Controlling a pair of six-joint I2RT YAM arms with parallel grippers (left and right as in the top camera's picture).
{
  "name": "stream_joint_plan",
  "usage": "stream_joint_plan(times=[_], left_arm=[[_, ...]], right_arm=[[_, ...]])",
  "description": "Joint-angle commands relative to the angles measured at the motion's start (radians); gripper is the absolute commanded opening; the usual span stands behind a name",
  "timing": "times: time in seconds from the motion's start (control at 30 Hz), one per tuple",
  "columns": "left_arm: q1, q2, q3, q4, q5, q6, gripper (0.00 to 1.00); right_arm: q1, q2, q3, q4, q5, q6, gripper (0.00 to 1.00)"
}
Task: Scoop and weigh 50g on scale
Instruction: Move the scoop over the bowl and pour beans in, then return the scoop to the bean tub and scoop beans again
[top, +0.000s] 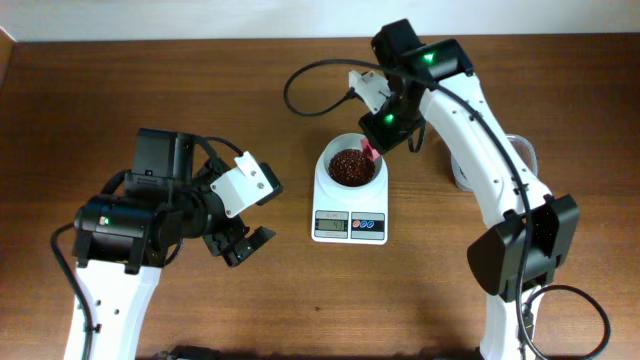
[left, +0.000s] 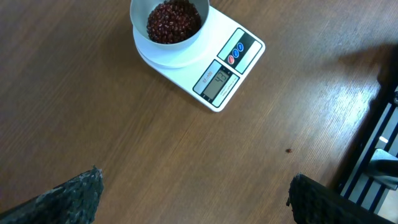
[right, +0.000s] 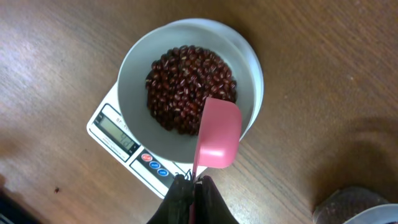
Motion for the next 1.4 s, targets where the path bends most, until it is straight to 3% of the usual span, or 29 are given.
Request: stream_joint_plan(times=[0.0, 0.37, 0.63, 0.77, 0.83, 0.9, 0.97, 1.07, 1.2, 1.37], left_arm=[[0.006, 0.0, 0.014, 0.0, 0.018, 0.016, 0.99], [0.006, 0.0, 0.014, 0.0, 0.018, 0.016, 0.99], [0.006, 0.0, 0.014, -0.001, 0.018, 0.016, 0.99], [0.006, 0.0, 0.014, 0.0, 0.018, 0.016, 0.99], [0.006, 0.0, 0.014, -0.001, 0.018, 0.016, 0.99], [0.006, 0.0, 0.014, 0.0, 0.018, 0.016, 0.99], [0.006, 0.0, 0.014, -0.001, 0.018, 0.016, 0.99], [0.006, 0.0, 0.014, 0.0, 0.018, 0.016, 0.99], [0.006, 0.0, 0.014, 0.0, 0.018, 0.016, 0.99], [0.006, 0.0, 0.014, 0.0, 0.018, 0.016, 0.99]], right_arm=[[0.023, -0.017, 0.043, -0.023, 0.033, 0.012, 0.04], [0.021, -0.029, 0.159, -0.064, -0.012, 0.011, 0.04], [0.034, -0.029, 0.147, -0.093, 0.021, 0.0, 0.04], [0.083, -0.027, 0.147, -0.086, 0.203, 0.005, 0.04], [0.085, -0.027, 0.147, -0.073, 0.11, 0.014, 0.04], [0.095, -0.027, 0.147, -0.074, 0.224, 0.005, 0.04], [0.098, -0.027, 0.147, -0.074, 0.123, 0.017, 0.04], [0.098, -0.027, 0.148, -0.073, 0.27, 0.012, 0.04], [-0.045, -0.033, 0.224, -0.124, 0.202, 0.056, 0.04], [-0.433, -0.032, 0.241, -0.285, 0.196, 0.085, 0.04]])
